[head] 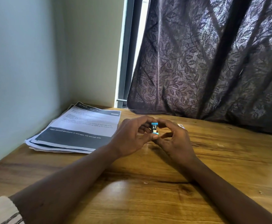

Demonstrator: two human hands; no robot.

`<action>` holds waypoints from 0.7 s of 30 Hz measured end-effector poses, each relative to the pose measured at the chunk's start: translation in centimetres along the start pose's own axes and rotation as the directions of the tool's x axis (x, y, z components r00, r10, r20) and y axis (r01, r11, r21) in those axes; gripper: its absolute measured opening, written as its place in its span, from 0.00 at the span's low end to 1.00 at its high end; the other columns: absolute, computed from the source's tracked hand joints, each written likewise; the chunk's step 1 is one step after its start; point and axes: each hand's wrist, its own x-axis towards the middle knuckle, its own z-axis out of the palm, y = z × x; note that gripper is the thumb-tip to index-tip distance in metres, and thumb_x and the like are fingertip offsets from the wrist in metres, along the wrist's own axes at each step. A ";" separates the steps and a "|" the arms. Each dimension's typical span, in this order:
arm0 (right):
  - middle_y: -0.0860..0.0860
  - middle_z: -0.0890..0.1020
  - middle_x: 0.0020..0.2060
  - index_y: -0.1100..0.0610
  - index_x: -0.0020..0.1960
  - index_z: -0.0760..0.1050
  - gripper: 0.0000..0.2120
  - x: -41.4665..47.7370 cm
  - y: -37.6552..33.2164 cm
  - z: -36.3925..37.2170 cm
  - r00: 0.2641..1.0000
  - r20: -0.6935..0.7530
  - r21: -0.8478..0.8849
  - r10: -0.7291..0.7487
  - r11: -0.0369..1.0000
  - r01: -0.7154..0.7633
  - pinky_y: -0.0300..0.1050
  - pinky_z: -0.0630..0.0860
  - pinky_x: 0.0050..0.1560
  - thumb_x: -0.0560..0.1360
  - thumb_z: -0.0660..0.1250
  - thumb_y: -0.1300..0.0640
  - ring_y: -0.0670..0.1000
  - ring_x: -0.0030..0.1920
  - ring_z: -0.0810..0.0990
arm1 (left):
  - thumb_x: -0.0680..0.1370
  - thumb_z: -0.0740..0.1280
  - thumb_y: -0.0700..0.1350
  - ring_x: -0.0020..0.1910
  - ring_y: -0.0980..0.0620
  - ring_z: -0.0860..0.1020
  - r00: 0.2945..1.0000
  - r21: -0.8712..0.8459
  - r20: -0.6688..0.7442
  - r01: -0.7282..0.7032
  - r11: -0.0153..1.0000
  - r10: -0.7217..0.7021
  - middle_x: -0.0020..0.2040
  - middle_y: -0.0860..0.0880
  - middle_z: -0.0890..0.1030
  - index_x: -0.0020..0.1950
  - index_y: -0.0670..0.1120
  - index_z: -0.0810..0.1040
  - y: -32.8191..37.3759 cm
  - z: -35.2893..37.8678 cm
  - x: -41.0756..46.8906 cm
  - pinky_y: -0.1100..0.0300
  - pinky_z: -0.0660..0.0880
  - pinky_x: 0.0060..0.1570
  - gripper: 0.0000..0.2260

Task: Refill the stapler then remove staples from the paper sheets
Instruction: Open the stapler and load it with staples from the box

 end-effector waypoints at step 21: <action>0.43 0.83 0.57 0.47 0.69 0.76 0.33 -0.2 -0.6 0.1 0.970 0.206 0.079 0.128 0.986 -0.146 0.49 0.79 0.60 0.67 0.81 0.45 0.41 0.59 0.80 | 0.75 0.71 0.54 0.30 0.56 0.77 0.989 0.219 -0.136 -0.030 0.975 0.061 0.32 0.58 0.80 0.53 0.49 0.86 -0.1 -1.7 0.6 0.64 0.72 0.30 0.12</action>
